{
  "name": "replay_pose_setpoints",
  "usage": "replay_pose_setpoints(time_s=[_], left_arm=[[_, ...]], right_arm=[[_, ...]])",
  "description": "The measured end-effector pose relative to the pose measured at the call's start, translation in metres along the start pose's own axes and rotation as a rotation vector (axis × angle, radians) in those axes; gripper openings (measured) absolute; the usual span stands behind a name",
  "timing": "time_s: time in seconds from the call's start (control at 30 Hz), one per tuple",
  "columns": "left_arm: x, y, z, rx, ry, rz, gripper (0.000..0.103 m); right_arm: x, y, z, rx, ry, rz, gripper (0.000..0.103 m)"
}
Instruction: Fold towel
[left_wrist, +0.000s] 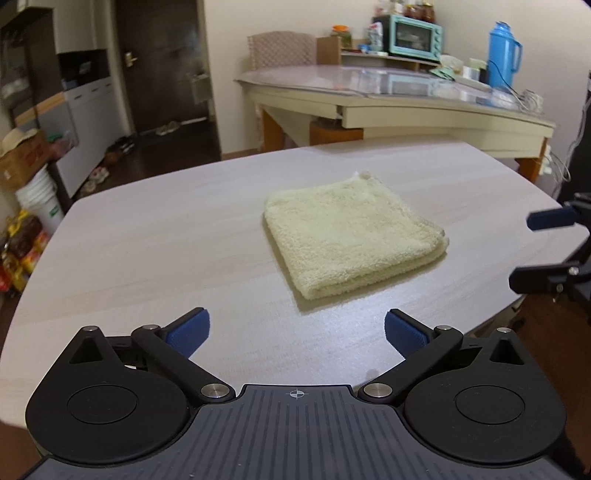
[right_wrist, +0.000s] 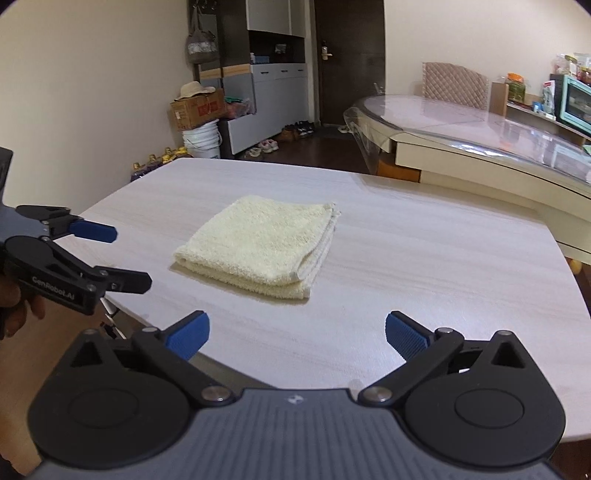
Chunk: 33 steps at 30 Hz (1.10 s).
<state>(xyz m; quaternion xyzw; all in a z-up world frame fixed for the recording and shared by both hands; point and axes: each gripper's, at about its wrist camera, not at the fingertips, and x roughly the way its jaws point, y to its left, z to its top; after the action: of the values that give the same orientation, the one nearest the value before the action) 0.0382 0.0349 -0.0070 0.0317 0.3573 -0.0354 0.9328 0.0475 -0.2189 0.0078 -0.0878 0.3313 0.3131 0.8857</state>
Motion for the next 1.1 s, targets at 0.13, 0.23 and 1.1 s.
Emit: replay_pose_setpoints(time_s=[0.13, 0.23, 1.1], left_arm=[[-0.006, -0.001, -0.002, -0.025, 0.001, 0.021, 0.103], [-0.010, -0.003, -0.003, -0.030, 0.001, 0.026, 0.103], [-0.009, -0.009, -0.005, -0.027, 0.003, 0.043, 0.103]], right_arm=[[-0.006, 0.002, -0.003, 0.015, 0.007, -0.015, 0.103], [-0.012, 0.003, -0.004, 0.021, 0.002, -0.021, 0.103], [-0.014, 0.002, -0.005, 0.068, 0.002, -0.033, 0.103]])
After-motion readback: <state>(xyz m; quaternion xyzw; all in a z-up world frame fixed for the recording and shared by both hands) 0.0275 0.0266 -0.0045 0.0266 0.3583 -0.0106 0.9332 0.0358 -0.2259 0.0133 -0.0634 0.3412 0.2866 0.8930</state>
